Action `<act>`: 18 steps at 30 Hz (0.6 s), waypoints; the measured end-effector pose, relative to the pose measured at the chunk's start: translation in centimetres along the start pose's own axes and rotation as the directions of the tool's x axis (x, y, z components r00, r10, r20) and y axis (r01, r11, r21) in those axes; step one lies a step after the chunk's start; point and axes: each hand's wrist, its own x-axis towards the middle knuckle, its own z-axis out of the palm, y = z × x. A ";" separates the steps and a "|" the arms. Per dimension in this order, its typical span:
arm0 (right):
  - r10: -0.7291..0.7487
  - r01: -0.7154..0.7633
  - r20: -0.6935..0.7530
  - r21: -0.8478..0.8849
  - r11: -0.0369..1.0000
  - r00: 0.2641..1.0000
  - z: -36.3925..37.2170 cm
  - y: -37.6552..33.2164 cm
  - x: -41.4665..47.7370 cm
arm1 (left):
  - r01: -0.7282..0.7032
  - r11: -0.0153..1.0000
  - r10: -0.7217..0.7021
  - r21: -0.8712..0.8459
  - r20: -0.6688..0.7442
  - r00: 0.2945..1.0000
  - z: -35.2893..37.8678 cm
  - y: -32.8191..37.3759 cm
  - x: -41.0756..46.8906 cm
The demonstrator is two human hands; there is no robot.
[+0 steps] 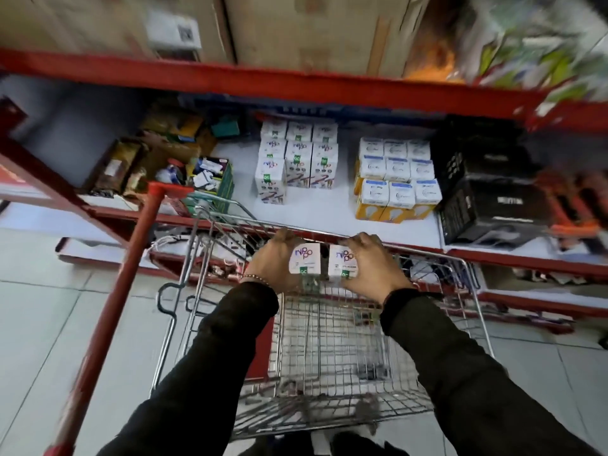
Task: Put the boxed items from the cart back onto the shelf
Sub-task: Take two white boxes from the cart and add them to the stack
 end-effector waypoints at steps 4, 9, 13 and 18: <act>-0.039 0.041 -0.076 0.029 0.999 0.996 -4.2 -0.5 0.9 | -0.053 0.998 0.050 -0.029 -0.098 0.994 -3.9 0.4 0.5; -0.071 0.078 -0.203 0.027 0.997 0.977 -8.3 -0.4 3.5 | -0.085 0.996 0.090 0.033 -0.196 0.977 -8.0 0.9 3.2; -0.073 0.076 -0.228 0.002 0.997 0.971 -9.5 -0.4 7.0 | -0.058 0.988 0.090 0.140 -0.232 0.969 -9.1 0.7 7.2; -0.030 0.029 -0.131 -0.009 1.000 0.991 -7.6 -0.6 11.5 | 0.022 0.875 0.095 0.483 -0.216 0.972 -7.5 0.4 11.8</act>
